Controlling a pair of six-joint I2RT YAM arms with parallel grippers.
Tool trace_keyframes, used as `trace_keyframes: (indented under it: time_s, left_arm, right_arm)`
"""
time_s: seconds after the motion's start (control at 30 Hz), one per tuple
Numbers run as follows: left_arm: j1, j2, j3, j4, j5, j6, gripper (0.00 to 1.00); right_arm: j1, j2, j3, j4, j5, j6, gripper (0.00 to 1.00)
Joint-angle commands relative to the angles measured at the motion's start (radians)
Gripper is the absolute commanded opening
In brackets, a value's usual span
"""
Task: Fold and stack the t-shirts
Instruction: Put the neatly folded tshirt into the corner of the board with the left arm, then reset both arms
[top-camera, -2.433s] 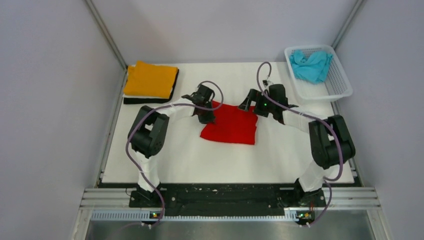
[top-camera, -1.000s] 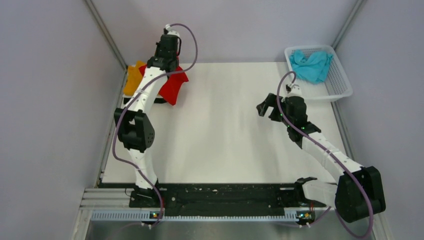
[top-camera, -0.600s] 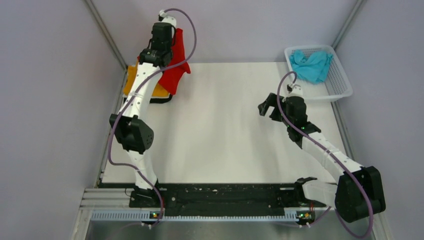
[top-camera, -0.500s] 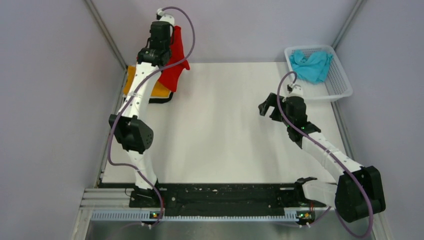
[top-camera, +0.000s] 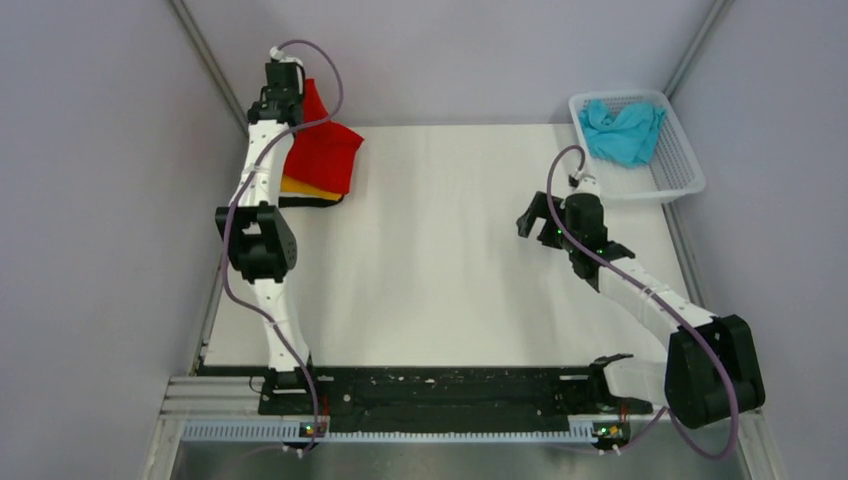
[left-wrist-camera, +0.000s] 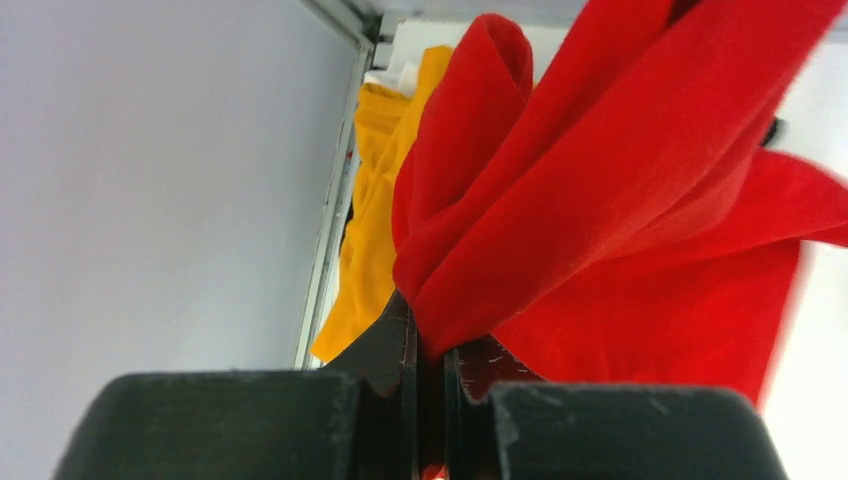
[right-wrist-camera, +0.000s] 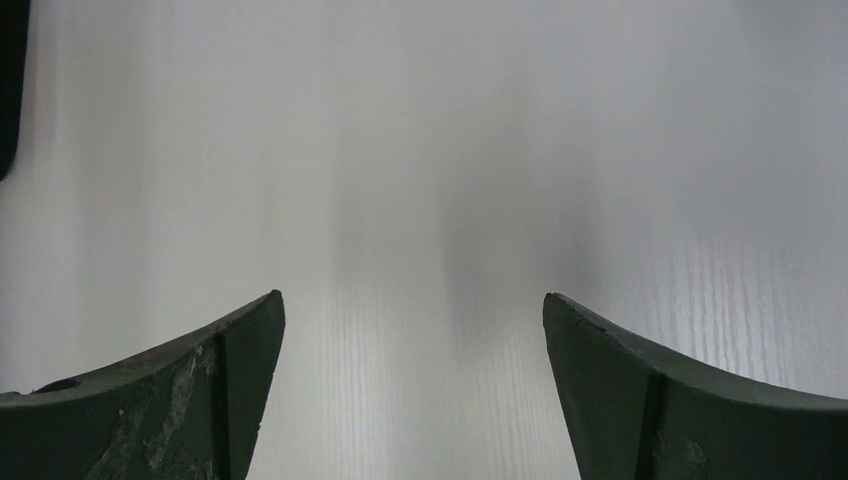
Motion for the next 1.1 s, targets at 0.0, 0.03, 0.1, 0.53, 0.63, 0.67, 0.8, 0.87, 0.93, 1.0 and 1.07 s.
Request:
trace_keyframes:
  time_s: [0.0, 0.03, 0.1, 0.53, 0.63, 0.67, 0.8, 0.87, 0.93, 1.0, 1.07]
  left_arm:
    - [0.086, 0.097, 0.110, 0.015, 0.032, -0.052, 0.07]
    - [0.103, 0.117, 0.127, 0.014, 0.039, -0.067, 0.09]
    - [0.137, 0.150, 0.150, 0.012, 0.045, -0.104, 0.16]
    - [0.163, -0.048, 0.039, 0.002, 0.192, -0.316, 0.99]
    - [0.136, -0.210, -0.111, 0.030, 0.259, -0.371, 0.99]
    - [0.124, -0.269, -0.182, 0.054, 0.278, -0.397, 0.99]
    - [0.063, -0.534, -0.545, 0.197, 0.359, -0.526, 0.99]
    - [-0.007, -0.686, -0.782, 0.280, 0.340, -0.562, 0.99]
    - [-0.128, -0.838, -1.001, 0.360, 0.227, -0.578, 0.99]
    - [-0.248, -0.973, -1.208, 0.385, 0.129, -0.613, 0.99]
    - [-0.313, -1.086, -1.363, 0.383, 0.111, -0.685, 0.99]
  right_arm:
    - [-0.007, 0.015, 0.054, 0.007, 0.026, 0.000, 0.99]
    - [-0.006, 0.018, 0.055, 0.007, 0.028, 0.001, 0.99]
    - [-0.006, 0.026, 0.060, 0.003, 0.030, 0.002, 0.99]
    - [-0.006, -0.113, 0.051, -0.127, 0.073, 0.029, 0.99]
    - [-0.007, -0.187, 0.024, -0.167, 0.076, 0.036, 0.99]
    - [-0.007, -0.214, 0.011, -0.175, 0.074, 0.041, 0.99]
    - [-0.006, -0.316, -0.049, -0.199, 0.067, 0.061, 0.99]
    - [-0.006, -0.361, -0.078, -0.219, 0.071, 0.064, 0.99]
    - [-0.007, -0.397, -0.095, -0.254, 0.087, 0.064, 0.99]
    - [-0.006, -0.431, -0.114, -0.282, 0.110, 0.060, 0.99]
    - [-0.007, -0.458, -0.132, -0.320, 0.151, 0.073, 0.99]
